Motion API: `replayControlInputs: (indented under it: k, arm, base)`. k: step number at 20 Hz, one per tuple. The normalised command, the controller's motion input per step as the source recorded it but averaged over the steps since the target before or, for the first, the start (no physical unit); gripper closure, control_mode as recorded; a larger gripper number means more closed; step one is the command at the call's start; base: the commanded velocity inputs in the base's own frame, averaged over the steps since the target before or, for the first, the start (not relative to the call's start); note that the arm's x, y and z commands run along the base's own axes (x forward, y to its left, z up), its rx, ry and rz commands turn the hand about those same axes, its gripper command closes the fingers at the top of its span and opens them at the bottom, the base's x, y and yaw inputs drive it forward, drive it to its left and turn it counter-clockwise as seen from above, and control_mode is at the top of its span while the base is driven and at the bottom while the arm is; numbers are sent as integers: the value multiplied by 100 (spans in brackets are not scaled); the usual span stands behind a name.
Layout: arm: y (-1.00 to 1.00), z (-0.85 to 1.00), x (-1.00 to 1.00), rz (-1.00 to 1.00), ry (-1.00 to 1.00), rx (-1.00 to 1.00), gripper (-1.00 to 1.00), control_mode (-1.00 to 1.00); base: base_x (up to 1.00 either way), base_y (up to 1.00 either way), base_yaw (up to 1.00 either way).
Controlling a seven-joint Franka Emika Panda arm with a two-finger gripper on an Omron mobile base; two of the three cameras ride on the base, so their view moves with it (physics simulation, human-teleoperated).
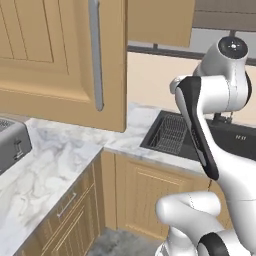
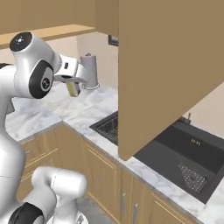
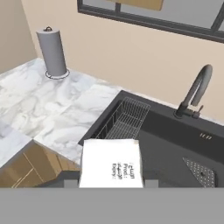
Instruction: Sort all alcoholic drinks to one cabinet, and non-alcoholic drinks to the other.
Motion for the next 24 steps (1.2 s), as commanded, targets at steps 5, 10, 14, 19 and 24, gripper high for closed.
replayControlInputs:
  k: [5,10,14,19,24]
  arm:
    - [0,0,0,0,0,0,100,100]
    - [0,0,0,0,0,0,100,100]
    - [0,0,0,0,0,0,100,100]
    - [0,0,0,0,0,0,100,100]
    - [0,0,0,0,0,0,100,100]
  base:
    - [49,-9,13]
    - [5,33,19]
    - [0,26,24]
    - [2,11,24]
    - [0,16,24]
